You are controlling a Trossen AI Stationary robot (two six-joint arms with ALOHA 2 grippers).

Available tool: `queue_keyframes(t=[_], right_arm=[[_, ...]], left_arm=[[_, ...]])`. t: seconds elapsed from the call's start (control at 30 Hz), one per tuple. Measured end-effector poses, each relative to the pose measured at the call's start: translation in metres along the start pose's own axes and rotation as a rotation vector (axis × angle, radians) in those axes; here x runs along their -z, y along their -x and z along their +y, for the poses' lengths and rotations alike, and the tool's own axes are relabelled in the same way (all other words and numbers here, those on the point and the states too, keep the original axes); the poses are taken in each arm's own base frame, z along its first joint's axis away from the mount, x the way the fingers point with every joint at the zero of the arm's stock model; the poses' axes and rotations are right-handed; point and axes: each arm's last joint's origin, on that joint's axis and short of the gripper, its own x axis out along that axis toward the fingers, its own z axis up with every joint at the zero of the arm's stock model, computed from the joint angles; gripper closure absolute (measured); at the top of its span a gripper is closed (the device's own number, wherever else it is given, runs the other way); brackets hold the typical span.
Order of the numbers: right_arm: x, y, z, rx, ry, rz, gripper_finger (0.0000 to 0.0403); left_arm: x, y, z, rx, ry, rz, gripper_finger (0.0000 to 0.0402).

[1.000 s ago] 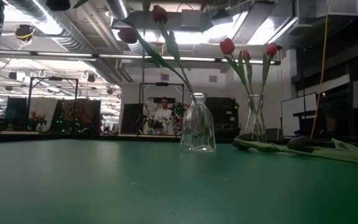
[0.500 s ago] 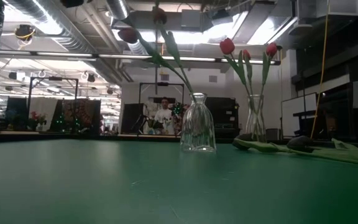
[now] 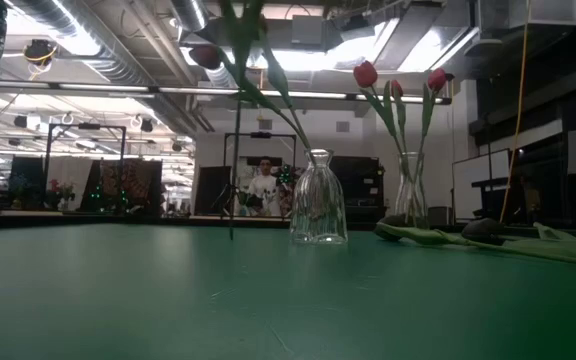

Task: Sort flowers into vase by color
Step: Put the top left black tulip into the bottom transparent vase

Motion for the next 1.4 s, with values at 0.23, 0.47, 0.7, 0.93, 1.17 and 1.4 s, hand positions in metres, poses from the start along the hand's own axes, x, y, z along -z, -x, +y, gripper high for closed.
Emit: queue_keyframes(t=[0.23, 0.47, 0.7, 0.93, 1.17, 1.4], right_arm=[[0.008, 0.000, 0.003, -0.044, -0.023, 0.071, 0.0189], [0.011, -0.004, 0.009, -0.141, -0.064, 0.091, 0.0189], [0.009, -0.005, 0.012, -0.231, -0.088, 0.063, 0.0189], [-0.017, 0.023, 0.035, -0.493, -0.185, -0.085, 0.0189], [-0.033, 0.028, 0.026, -0.143, -0.196, -0.181, 0.0189], [-0.022, 0.004, 0.006, -0.056, -0.304, -0.107, 0.0189]], left_arm=[[0.001, 0.000, 0.000, 0.000, -0.003, 0.006, 0.0396], [0.008, 0.002, -0.005, 0.105, -0.026, 0.069, 0.0396], [0.016, -0.001, -0.025, 0.154, -0.150, 0.170, 0.0396], [0.031, -0.011, -0.036, 0.078, -0.253, 0.356, 0.0396], [0.030, -0.035, -0.074, 0.059, -0.590, 0.395, 0.0396], [0.036, -0.054, -0.116, -0.045, -0.863, 0.406, 0.0396]])
